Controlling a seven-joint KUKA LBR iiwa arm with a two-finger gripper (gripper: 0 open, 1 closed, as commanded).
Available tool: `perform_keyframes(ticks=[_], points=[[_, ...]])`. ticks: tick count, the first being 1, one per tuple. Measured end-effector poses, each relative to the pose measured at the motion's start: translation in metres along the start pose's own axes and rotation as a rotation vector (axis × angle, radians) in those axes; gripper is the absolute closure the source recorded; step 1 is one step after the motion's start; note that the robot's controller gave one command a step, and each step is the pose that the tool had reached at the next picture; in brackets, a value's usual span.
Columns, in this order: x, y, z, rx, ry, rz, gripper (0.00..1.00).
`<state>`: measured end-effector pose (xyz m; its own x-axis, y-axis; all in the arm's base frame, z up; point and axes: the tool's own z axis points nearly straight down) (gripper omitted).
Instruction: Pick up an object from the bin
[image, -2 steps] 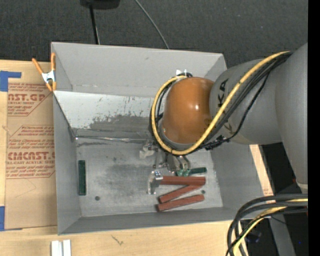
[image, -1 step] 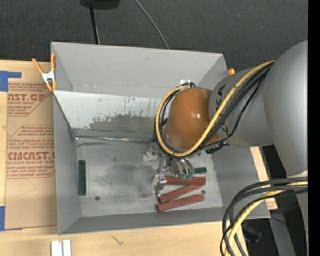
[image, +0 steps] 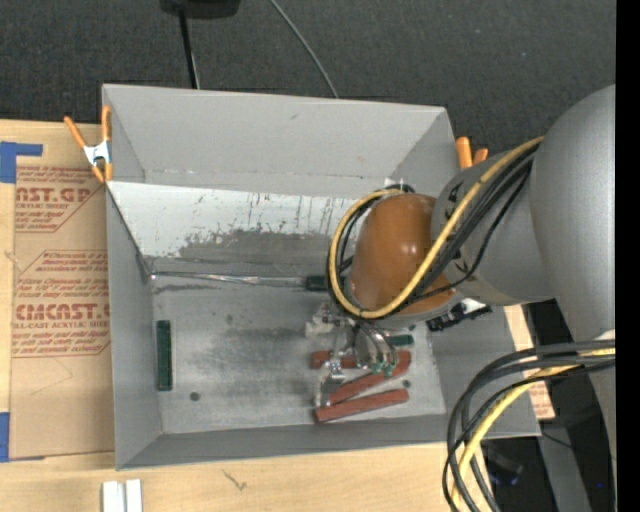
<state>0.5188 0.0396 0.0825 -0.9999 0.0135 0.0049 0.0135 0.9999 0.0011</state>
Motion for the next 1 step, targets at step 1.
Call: perform_keyframes(ticks=[1], points=[[0.0283, -0.0405, -0.0032, 0.001, -0.007, -0.074, 1.0]])
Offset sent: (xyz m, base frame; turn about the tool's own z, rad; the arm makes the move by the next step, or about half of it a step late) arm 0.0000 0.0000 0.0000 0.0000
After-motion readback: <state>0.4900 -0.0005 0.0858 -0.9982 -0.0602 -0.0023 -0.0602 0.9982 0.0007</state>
